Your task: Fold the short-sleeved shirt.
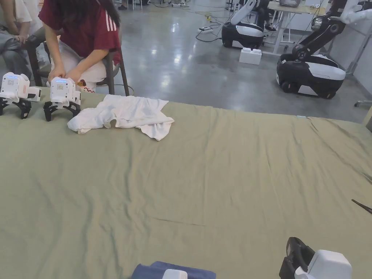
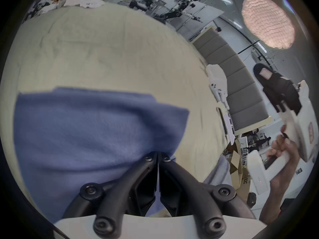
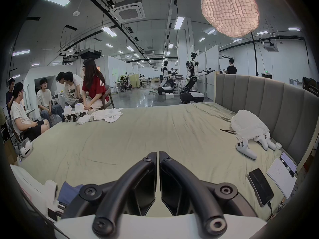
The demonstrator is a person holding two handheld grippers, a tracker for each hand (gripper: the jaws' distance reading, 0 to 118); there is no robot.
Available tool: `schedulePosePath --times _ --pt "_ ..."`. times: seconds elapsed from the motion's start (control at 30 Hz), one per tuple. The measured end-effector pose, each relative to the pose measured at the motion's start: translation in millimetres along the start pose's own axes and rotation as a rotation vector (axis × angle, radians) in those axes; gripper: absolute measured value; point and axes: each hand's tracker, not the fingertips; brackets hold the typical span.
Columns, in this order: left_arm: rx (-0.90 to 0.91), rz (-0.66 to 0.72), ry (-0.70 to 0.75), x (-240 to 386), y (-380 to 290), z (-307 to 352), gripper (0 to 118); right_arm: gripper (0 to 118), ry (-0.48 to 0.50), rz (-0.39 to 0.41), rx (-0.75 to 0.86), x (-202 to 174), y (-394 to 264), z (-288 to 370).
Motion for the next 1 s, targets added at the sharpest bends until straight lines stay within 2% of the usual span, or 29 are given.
schedulePosePath --times 0.1,0.2,0.4,0.63,0.8,1.0 --pt "0.112 -0.047 -0.022 0 13 33 3 1 0.01 0.012 0.023 -6 7 -2" --pt "0.265 -0.116 0.038 -1 26 68 3 1 0.022 0.024 0.044 -13 14 -6" --pt "0.648 -0.26 0.363 -3 47 125 3 1 0.029 0.046 0.099 -31 32 -16" --pt "0.97 -0.369 0.701 -2 57 163 3 1 0.012 0.064 0.214 -48 55 -15" --pt "1.072 -0.435 0.8 0 56 176 3 1 0.003 0.065 0.262 -54 64 -12" --pt "1.101 -0.438 0.781 -3 48 188 3 1 -0.02 0.08 0.284 -59 60 -1"
